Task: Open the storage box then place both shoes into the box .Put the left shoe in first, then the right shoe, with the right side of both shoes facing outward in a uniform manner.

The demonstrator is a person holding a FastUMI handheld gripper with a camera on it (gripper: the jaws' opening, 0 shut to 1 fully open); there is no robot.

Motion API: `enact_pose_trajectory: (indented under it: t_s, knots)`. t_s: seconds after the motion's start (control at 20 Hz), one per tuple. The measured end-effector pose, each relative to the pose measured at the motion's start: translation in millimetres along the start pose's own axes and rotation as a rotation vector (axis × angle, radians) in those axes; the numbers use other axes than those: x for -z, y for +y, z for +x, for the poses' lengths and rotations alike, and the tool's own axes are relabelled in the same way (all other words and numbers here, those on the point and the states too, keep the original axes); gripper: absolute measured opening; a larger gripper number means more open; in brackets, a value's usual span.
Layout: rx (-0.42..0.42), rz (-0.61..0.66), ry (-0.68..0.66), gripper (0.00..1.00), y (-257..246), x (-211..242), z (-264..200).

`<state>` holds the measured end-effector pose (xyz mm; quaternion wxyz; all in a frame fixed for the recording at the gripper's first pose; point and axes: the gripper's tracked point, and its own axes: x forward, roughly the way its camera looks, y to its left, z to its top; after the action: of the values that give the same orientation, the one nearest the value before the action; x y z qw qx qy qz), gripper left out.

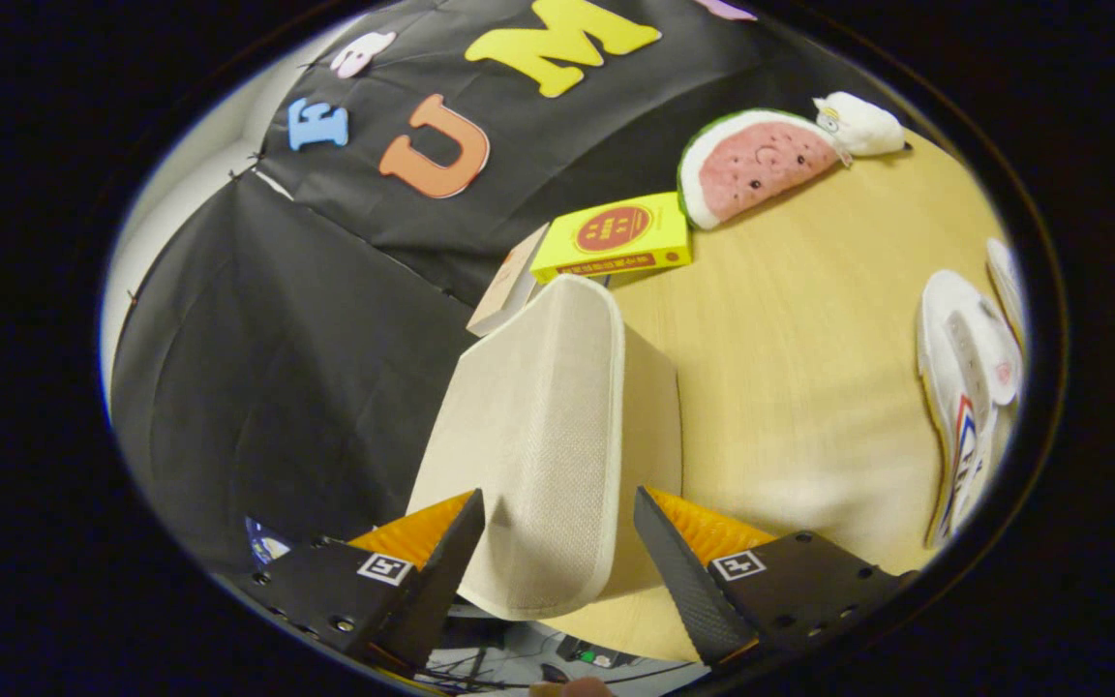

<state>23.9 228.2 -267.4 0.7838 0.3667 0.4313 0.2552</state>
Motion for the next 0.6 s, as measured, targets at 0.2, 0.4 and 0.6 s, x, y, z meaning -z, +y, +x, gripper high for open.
enact_pose_trajectory:
  t_s: [0.2,0.4,0.6]
  knots:
    - [-0.092,0.212,0.088,0.96,7,5,15]
    - [-0.106,0.238,0.106,0.85,12,-5,6]
    - [-0.146,0.228,0.153,0.64,25,-1,-9]
